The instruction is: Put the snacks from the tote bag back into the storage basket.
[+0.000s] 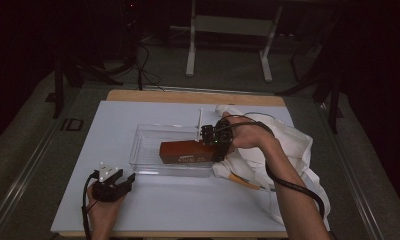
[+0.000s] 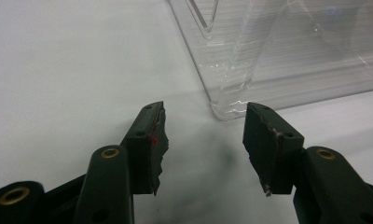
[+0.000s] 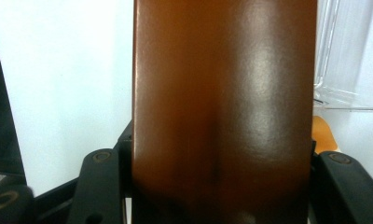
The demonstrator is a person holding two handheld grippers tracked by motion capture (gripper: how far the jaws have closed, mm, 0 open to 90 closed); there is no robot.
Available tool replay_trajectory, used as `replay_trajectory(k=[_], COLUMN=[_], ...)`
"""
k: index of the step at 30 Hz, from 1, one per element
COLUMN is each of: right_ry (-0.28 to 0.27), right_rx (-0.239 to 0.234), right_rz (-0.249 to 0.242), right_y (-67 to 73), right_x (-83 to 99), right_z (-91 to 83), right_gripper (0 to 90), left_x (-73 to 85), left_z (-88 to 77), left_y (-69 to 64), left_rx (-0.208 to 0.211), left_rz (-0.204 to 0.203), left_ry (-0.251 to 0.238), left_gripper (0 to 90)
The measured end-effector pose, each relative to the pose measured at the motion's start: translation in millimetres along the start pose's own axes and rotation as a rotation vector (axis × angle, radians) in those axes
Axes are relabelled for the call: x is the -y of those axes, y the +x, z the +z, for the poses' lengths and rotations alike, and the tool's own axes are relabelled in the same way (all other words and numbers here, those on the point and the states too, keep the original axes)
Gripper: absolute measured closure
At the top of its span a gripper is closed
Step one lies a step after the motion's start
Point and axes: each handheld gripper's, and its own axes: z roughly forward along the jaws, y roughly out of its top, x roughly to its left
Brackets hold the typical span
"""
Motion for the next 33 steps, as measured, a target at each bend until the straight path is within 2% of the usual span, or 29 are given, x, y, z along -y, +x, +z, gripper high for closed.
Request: replay_trajectory(k=[8, 15, 20, 26, 33], right_ry=[0.014, 0.011, 0.012, -0.018, -0.007], right_rx=[0.044, 0.036, 0.027, 0.015, 0.007], right_rz=[-0.037, -0.052, -0.044, -0.046, -0.05], right_y=[4.9, 6.4, 7.9, 8.6, 8.4], right_x=[-4.7, -8.9, -13.0, -18.7, -23.2], right_z=[4.4, 4.1, 3.4, 0.7, 2.5], right_gripper=[42.7, 42.3, 41.8, 40.5, 40.8], left_x=[0.0, 0.1, 0.0, 0.1, 0.0], left_z=[0.0, 0.0, -0.1, 0.0, 0.1], left_y=[0.0, 0.1, 0.1, 0.2, 0.2], left_rx=[0.0, 0.001, 0.001, 0.0, 0.0], left_rz=[-0.001, -0.002, -0.002, -0.002, -0.003], left_ry=[0.0, -0.001, -0.001, -0.001, -0.001], left_gripper=[49.0, 49.0, 48.8, 48.7, 48.7])
